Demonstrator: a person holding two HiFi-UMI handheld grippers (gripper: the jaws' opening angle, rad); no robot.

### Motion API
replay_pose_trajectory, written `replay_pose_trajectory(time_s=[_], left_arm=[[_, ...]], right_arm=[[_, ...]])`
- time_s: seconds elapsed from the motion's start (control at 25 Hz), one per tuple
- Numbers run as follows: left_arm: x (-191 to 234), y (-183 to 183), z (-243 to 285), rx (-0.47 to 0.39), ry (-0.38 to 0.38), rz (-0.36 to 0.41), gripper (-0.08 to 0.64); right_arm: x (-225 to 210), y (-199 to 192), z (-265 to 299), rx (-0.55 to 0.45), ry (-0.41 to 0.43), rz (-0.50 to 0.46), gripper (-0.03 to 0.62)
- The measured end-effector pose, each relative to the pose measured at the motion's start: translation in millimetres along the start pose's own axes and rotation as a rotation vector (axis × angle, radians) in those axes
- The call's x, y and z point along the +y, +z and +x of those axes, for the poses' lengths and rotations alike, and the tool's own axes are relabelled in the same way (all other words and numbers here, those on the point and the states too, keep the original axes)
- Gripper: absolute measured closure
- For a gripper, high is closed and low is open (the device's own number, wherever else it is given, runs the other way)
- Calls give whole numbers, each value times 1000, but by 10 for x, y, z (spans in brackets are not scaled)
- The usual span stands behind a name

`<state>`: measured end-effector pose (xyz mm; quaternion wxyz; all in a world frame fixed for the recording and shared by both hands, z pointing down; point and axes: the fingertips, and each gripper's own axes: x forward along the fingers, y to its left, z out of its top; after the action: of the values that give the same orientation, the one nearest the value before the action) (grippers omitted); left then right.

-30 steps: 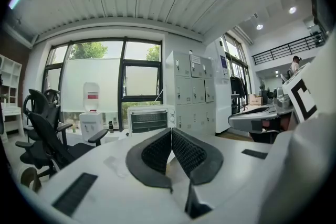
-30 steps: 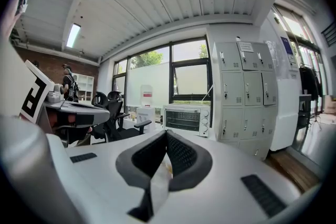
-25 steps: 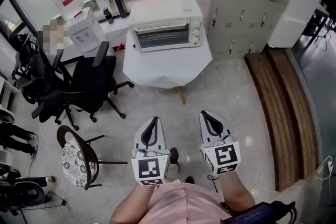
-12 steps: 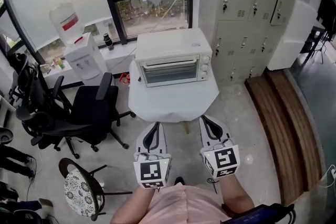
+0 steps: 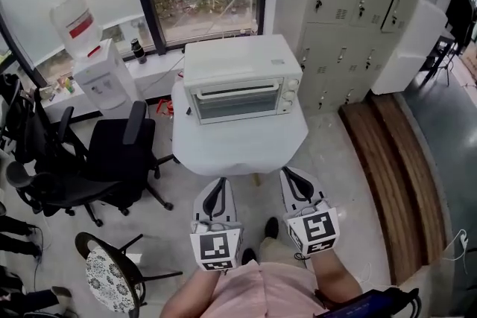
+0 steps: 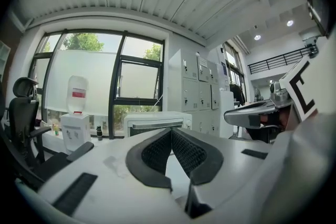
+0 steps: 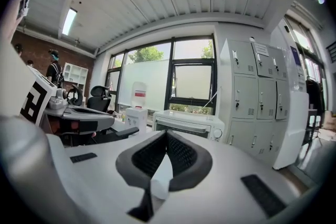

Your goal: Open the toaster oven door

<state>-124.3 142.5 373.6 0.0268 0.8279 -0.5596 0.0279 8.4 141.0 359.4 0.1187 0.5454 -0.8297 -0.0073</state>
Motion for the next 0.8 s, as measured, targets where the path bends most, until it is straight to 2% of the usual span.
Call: replay_pose_trajectory(time_s=[0.16,0.4,0.8], left_arm=[[76,-129,76,22,17,-14,546],[159,-189,321,51,44,9,546],[164,-250,1326,128,66,59,546]], right_arm=[[12,-40,156,5,21,-3,591],[-133,-168,406,11,45,29,591],[-877,-355,1214,37,80,98,591]])
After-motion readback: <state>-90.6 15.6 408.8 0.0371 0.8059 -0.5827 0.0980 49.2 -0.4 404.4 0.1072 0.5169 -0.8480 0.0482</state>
